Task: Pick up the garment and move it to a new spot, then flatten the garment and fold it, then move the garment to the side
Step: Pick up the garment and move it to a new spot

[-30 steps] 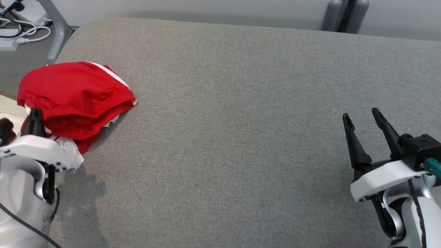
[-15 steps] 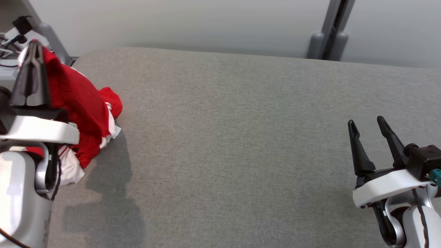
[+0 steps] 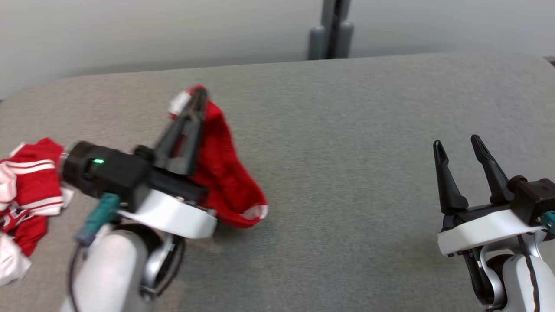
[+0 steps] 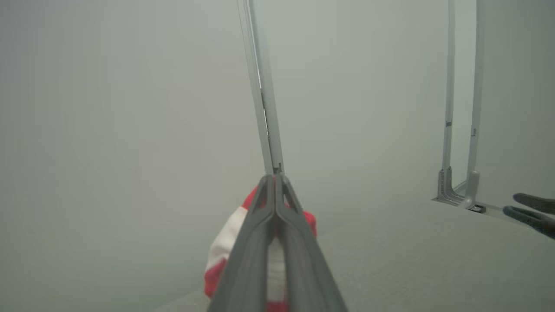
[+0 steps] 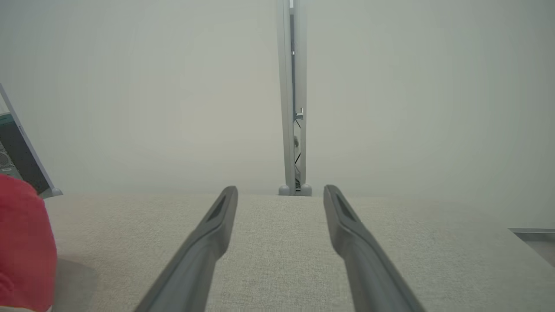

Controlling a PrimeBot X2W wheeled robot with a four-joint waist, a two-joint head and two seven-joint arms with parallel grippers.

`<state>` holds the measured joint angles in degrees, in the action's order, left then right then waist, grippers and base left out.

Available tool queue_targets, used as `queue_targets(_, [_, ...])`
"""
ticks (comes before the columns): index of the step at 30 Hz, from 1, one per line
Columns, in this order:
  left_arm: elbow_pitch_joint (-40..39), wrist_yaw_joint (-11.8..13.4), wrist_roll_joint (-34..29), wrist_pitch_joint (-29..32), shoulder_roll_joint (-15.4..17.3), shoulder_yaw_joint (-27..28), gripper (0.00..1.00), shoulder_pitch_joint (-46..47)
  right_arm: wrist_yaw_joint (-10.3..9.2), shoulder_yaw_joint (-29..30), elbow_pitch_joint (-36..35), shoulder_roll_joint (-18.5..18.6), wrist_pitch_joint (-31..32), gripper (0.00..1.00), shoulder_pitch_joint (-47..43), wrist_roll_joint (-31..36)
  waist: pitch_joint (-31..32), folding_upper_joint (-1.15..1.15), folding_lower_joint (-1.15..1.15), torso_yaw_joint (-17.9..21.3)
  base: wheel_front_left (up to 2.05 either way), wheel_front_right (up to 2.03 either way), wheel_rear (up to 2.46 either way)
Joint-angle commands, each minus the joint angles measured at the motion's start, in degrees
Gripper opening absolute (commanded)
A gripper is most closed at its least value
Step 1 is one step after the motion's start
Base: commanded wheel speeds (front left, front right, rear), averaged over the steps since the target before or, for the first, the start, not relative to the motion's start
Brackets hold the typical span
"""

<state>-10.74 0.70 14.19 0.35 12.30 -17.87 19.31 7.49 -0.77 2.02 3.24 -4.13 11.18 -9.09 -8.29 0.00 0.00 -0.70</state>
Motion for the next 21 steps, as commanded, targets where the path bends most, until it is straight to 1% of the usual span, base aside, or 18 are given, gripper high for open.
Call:
queue_targets(1, [1.24, -0.99, 0.19, 0.27, -0.85, -1.74, 0.00, 1.24, 0.00, -0.03, -0.26, -0.01, -0.40, 1.00, 0.55, -0.12, -2.37, 0.00, 0.00, 4.80, 0.00, 0.00, 0.00])
queue_targets(2, [1.24, -0.99, 0.19, 0.27, -0.85, -1.74, 0.00, 1.24, 0.00, -0.03, -0.26, -0.01, -0.40, 1.00, 0.55, -0.12, -2.37, 0.00, 0.00, 4.80, 0.00, 0.00, 0.00])
queue_targets(7, [8.52, -3.91, 0.07, 1.49, -4.67, -8.40, 0.00, 3.99, 0.00, -1.14, 0.57, -0.17, -1.05, 1.00, 1.47, -1.05, -4.40, 0.00, 0.00, 11.43, 0.00, 0.00, 0.00])
queue_targets(10, [14.06, -5.36, 0.41, 1.68, -6.31, -11.98, 0.00, 6.27, 0.00, -1.61, 1.56, -0.23, -1.77, 1.00, 1.85, -1.80, -5.56, 0.00, 0.00, 14.85, 0.00, 0.00, 0.00])
queue_targets(14, [22.39, -6.44, 1.04, 0.92, -7.62, -15.37, 0.00, 9.13, 0.00, -2.35, 3.18, -0.25, -3.00, 1.00, 2.31, -3.64, -7.47, 0.00, 0.00, 18.41, 0.00, 0.00, 0.00])
queue_targets(17, [28.98, -6.90, 2.07, -0.09, -8.29, -16.61, 0.00, 11.17, 0.00, -2.59, 4.65, -0.26, -4.12, 1.00, 2.58, -4.70, -8.64, 0.00, 0.00, 20.05, 0.00, 0.00, 0.00])
queue_targets(21, [35.96, -7.29, 3.64, -1.46, -8.71, -17.92, 0.00, 13.51, 0.00, -2.75, 6.52, -0.26, -5.46, 1.00, 3.13, -5.61, -9.76, 0.00, 0.00, 20.86, 0.00, 0.00, 0.00])
